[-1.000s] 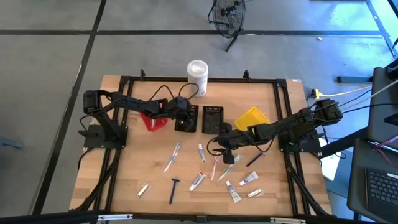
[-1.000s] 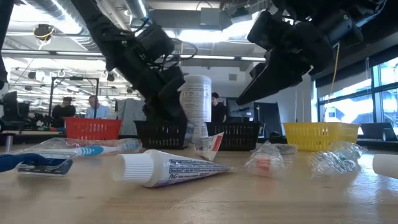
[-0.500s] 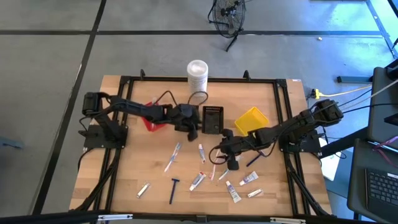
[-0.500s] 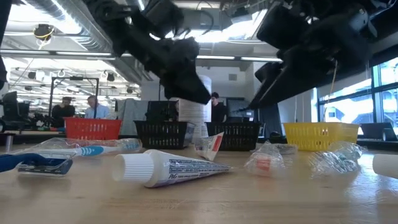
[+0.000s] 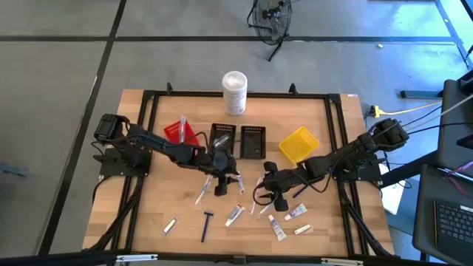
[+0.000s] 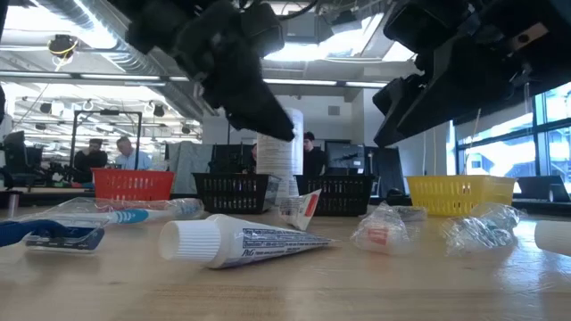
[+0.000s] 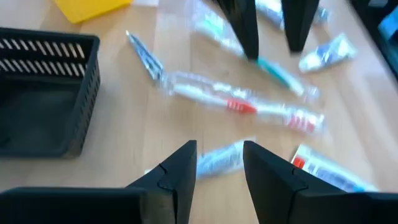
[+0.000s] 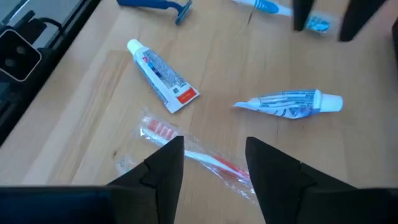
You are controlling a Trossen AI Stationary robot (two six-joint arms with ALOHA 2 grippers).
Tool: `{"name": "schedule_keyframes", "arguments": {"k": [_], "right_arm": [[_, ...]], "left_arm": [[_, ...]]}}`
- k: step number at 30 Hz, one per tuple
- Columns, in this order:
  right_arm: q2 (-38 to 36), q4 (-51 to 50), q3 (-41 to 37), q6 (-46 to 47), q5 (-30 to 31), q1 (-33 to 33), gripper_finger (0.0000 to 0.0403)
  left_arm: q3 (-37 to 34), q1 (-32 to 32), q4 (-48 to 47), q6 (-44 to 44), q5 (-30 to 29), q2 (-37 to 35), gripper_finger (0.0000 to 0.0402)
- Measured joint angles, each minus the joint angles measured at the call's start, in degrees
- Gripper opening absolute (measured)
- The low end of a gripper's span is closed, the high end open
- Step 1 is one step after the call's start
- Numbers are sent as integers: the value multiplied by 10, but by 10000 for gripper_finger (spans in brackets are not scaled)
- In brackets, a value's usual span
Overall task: Pick & Place Travel size toiletries
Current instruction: Put the white toothpaste into the right black bin
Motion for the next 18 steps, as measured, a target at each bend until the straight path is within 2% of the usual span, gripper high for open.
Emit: {"name": "schedule_keyframes", "arguments": {"k": [4, 10, 18], "right_arm": [[0, 2, 0, 5, 15, 5, 201], [1, 4, 0, 34, 17, 12, 230], [20, 48, 0, 32, 18, 14, 233]], "left_arm": [[0, -22, -8, 41, -34, 0, 128], [0, -39, -8, 115, -35, 1, 150], [6, -31, 23, 216, -24, 52, 201]]}}
